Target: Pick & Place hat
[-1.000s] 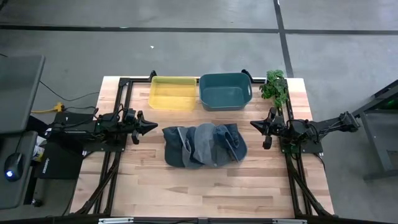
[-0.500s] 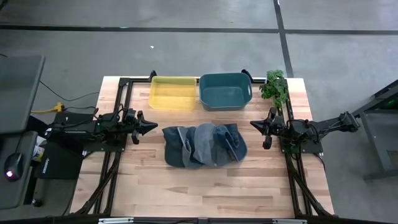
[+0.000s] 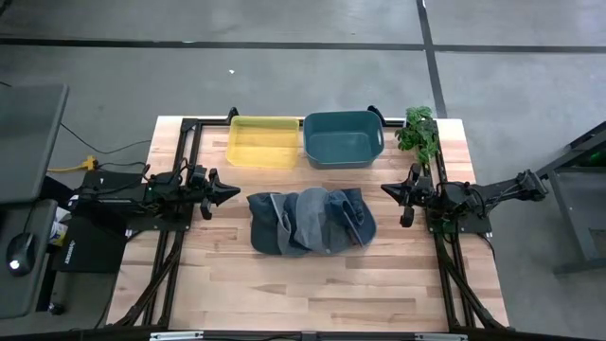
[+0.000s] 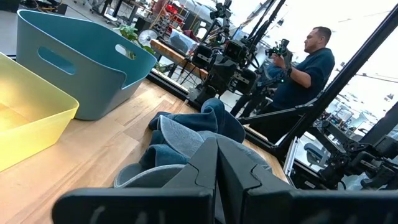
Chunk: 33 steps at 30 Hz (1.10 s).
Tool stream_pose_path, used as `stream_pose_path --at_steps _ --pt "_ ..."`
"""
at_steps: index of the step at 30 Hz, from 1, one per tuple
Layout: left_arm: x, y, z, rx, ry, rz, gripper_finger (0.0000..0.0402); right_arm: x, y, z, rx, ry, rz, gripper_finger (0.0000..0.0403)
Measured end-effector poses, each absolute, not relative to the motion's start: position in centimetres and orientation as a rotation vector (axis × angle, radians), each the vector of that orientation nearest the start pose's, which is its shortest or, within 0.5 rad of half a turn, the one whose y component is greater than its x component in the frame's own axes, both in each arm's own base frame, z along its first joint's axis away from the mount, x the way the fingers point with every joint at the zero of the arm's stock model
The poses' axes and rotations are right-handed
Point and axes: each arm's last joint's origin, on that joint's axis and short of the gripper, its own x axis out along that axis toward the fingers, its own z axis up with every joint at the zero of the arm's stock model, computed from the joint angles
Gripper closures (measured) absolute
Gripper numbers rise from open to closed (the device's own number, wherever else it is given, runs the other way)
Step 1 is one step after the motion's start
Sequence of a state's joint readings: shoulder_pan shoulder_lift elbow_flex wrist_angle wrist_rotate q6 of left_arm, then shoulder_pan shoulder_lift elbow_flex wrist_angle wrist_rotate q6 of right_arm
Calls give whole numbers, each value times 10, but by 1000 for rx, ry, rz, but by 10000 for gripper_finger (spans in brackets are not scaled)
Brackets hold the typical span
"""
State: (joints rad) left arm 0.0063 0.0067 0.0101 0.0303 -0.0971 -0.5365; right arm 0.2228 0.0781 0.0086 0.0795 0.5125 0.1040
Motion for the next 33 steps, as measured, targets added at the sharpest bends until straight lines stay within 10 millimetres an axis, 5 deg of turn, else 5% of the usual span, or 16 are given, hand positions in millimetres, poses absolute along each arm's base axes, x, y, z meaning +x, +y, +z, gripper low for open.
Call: stream_pose_path --at_steps 20,33 --pt "97 3 169 -538 -61 91 401 98 6 168 113 -31 -356 402" --pt "97 3 169 -537 -61 92 401 97 2 169 300 -101 -503 402"
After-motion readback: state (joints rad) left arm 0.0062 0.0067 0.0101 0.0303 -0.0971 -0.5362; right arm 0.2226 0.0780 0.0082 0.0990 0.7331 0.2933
